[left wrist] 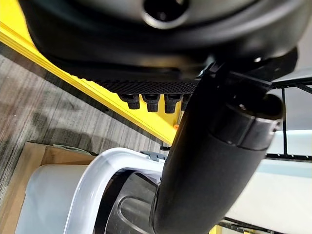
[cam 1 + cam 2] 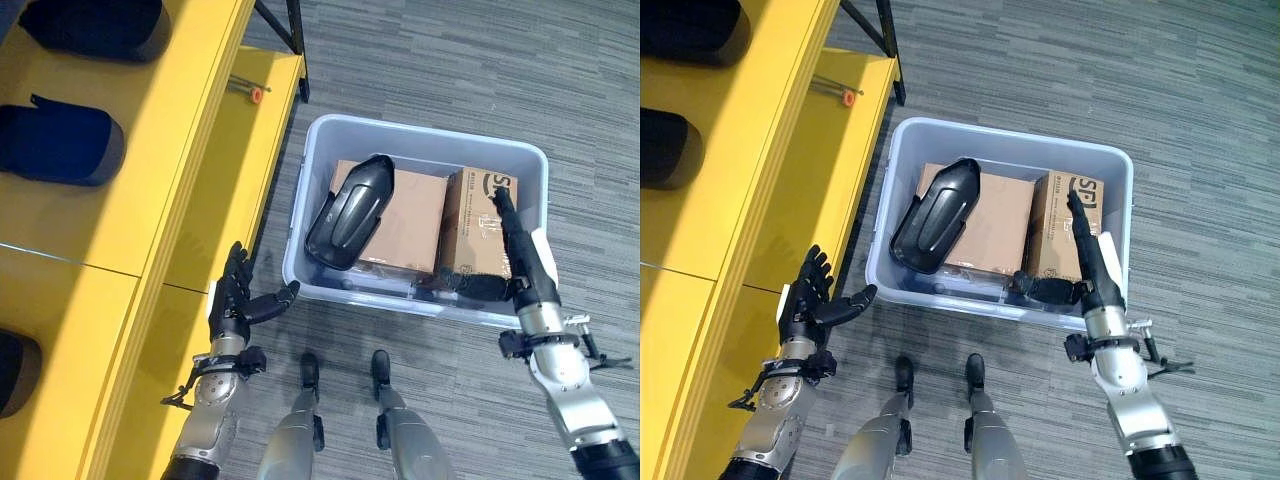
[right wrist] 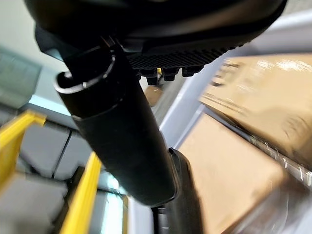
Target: Move parts from the plastic box to the shelf.
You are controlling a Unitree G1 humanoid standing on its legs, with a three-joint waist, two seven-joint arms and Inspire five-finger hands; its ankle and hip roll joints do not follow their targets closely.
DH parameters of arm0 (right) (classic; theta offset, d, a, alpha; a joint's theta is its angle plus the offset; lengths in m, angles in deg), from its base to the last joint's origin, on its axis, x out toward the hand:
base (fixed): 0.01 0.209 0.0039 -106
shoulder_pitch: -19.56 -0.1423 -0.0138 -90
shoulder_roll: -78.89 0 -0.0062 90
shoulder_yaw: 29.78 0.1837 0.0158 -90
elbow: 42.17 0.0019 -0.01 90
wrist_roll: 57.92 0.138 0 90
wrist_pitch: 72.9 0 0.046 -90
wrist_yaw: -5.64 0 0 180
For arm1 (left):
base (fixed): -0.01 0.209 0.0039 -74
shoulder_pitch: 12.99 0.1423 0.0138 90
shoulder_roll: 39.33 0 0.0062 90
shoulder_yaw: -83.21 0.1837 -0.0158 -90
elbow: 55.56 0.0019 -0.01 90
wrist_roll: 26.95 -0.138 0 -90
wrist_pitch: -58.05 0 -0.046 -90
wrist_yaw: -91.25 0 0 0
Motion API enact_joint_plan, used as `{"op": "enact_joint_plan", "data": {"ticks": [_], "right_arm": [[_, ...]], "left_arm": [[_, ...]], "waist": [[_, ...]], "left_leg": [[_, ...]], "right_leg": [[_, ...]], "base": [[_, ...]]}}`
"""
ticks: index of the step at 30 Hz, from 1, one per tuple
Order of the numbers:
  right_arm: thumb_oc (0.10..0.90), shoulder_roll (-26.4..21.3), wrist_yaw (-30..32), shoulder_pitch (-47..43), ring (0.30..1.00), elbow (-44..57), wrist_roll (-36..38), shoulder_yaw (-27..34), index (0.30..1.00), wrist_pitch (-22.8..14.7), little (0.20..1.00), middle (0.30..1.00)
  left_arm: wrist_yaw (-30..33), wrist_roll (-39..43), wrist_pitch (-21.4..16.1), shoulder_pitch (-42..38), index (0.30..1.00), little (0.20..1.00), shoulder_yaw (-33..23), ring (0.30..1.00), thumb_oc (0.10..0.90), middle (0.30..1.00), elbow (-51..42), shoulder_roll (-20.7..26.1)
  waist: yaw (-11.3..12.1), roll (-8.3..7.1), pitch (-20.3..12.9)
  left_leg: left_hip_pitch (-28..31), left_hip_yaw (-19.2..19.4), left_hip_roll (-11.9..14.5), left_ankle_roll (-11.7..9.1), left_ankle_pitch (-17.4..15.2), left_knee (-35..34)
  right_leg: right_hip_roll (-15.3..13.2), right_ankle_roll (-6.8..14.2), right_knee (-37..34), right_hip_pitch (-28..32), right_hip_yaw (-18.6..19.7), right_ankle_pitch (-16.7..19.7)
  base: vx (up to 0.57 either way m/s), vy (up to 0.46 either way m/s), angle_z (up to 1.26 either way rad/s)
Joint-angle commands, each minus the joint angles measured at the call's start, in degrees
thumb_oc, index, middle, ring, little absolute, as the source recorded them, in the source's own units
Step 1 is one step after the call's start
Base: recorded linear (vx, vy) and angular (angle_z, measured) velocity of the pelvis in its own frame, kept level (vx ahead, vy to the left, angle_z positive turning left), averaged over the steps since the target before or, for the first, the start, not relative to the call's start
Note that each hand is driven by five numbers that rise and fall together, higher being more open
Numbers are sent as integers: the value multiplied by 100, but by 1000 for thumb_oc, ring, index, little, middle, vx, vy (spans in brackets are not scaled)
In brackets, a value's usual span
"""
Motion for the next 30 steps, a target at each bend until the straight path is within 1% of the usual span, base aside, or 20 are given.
{"op": "enact_joint_plan", "data": {"ticks": [1, 2, 3, 4, 5, 6, 7, 8, 9, 10, 11, 12, 13, 14, 16, 21, 23, 30], "right_arm": [[900, -851, 213, -756, 1000, 388, -701, -23, 1000, -345, 1000, 1000], [900, -1323, 146, -1116, 1000, 397, -899, -218, 1000, -309, 1000, 1000], [900, -1938, 85, -1555, 1000, 325, -1212, -575, 1000, -284, 1000, 1000], [900, -2119, 83, -1770, 1000, 263, -1250, -748, 1000, -273, 1000, 1000], [900, -2561, 0, -2179, 1000, 196, -1432, -1121, 1000, -275, 1000, 1000], [900, -2715, -24, -2380, 1000, 170, -1443, -1298, 1000, -294, 1000, 1000], [900, -3043, -110, -2760, 1000, 160, -1469, -1682, 1000, -321, 1000, 1000], [900, -3171, -153, -3021, 1000, 118, -1478, -1953, 1000, -348, 1000, 1000], [900, -3597, -294, -3722, 1000, -52, -1683, -2737, 1000, -347, 1000, 1000], [900, -3649, -318, -4172, 1000, -179, -1653, -3193, 1000, -363, 1000, 1000], [900, -3836, -406, -4859, 1000, -272, -1792, -3927, 1000, -374, 1000, 1000], [900, -3920, -484, -5433, 1000, -336, -1901, -4554, 1000, -380, 1000, 1000], [900, -3940, -517, -5791, 1000, -396, -1972, -4943, 1000, -380, 1000, 1000], [900, -3917, -559, -6411, 1000, -469, -2016, -5577, 1000, -385, 1000, 1000], [900, -3870, -572, -6851, 1000, -548, -2038, -5985, 1000, -353, 1000, 1000], [900, -3819, -546, -7152, 1000, -720, -2110, -6292, 1000, -297, 1000, 1000], [900, -3765, -458, -7486, 1000, -925, -2168, -6570, 1000, -252, 1000, 1000], [900, -3659, -319, -7827, 1000, -1267, -2254, -6818, 1000, -148, 1000, 1000]], "left_arm": [[-52, 30, -615, -120, 1000, 1000, -153, 1000, 900, 1000, -773, 524], [-74, 34, -589, -87, 1000, 1000, -129, 1000, 900, 1000, -827, 563], [-107, 62, -587, -60, 1000, 1000, -51, 1000, 900, 1000, -896, 617], [-124, 72, -578, -59, 1000, 1000, -50, 1000, 900, 1000, -931, 613], [-137, 68, -590, -58, 1000, 1000, -7, 1000, 900, 1000, -991, 650], [-135, 84, -601, -68, 1000, 1000, 11, 1000, 900, 1000, -1018, 673], [-143, 108, -613, -67, 1000, 1000, 71, 1000, 900, 1000, -1053, 740], [-152, 121, -609, -40, 1000, 1000, 72, 1000, 900, 1000, -1075, 745], [-183, 122, -632, 29, 1000, 1000, 120, 1000, 900, 1000, -1154, 930], [-192, 136, -645, 41, 1000, 1000, 109, 1000, 900, 1000, -1178, 950], [-191, 155, -665, 51, 1000, 1000, 124, 1000, 900, 1000, -1197, 1019], [-191, 153, -660, 44, 1000, 1000, 125, 1000, 900, 1000, -1201, 1060], [-185, 161, -660, 47, 1000, 1000, 127, 1000, 900, 1000, -1193, 1069], [-167, 162, -662, 32, 1000, 1000, 110, 1000, 900, 1000, -1174, 1040], [-121, 171, -675, -17, 1000, 1000, 150, 1000, 900, 1000, -1182, 1018], [-77, 180, -692, -86, 1000, 1000, 196, 1000, 900, 1000, -1177, 1051], [-10, 189, -709, -106, 1000, 1000, 236, 1000, 900, 1000, -1215, 1070], [93, 217, -758, -167, 1000, 1000, 262, 1000, 900, 1000, -1256, 1060]], "waist": [[81, -295, -321], [126, -332, -234], [220, -377, -115], [210, -377, -60], [263, -392, 58], [278, -390, 114], [355, -399, 232], [361, -395, 280], [532, -428, 437], [528, -422, 478], [585, -436, 541], [620, -442, 608], [634, -443, 610], [590, -413, 610], [592, -389, 610], [596, -384, 610], [594, -353, 610], [580, -292, 610]], "left_leg": [[-354, -60, 425, -285, -165, 365], [-394, -94, 434, -304, -126, 356], [-449, -126, 460, -333, -84, 360], [-468, -146, 471, -345, -74, 359], [-537, -198, 497, -370, -38, 382], [-573, -221, 513, -387, -22, 400], [-643, -272, 541, -426, 32, 414], [-670, -302, 559, -443, 55, 411], [-758, -351, 619, -507, 141, 396], [-801, -363, 633, -531, 171, 395], [-863, -380, 661, -565, 219, 374], [-924, -387, 682, -589, 239, 376], [-991, -411, 694, -605, 250, 382], [-1129, -442, 703, -618, 258, 420], [-1474, -512, 701, -628, 246, 550], [-1762, -568, 676, -616, 230, 650], [-1940, -589, 647, -593, 216, 697], [-2152, -602, 591, -573, 212, 697]], "right_leg": [[-589, 501, 508, 355, -83, -859], [-557, 489, 549, 321, -136, -877], [-536, 469, 630, 265, -195, -906], [-521, 457, 678, 240, -207, -927], [-482, 422, 796, 169, -243, -982], [-462, 410, 859, 120, -265, -1015], [-422, 381, 980, 26, -326, -1075], [-395, 363, 1056, -33, -359, -1107], [-318, 328, 1206, -180, -468, -1169], [-295, 319, 1247, -233, -480, -1181], [-257, 309, 1301, -312, -524, -1210], [-229, 301, 1363, -389, -562, -1225], [-211, 289, 1402, -452, -592, -1245], [-187, 277, 1479, -600, -608, -1264], [-169, 248, 1663, -924, -680, -1310], [-166, 238, 1793, -1214, -725, -1309], [-171, 237, 1877, -1425, -729, -1306], [-176, 232, 1924, -1667, -716, -1310]], "base": [[-31, -63, 22], [-41, -77, 18], [-43, -88, 7], [-62, -98, 23], [-54, -82, 42], [-71, -118, 36], [-53, -107, 19], [-74, -170, 7], [-61, -135, 23], [-61, -153, 34], [-39, -119, 33], [-27, -123, 20], [-22, -105, 10], [-12, -93, 9], [-16, -79, 3], [-11, -25, 5], [-9, -11, 4], [0, 0, 0]]}}
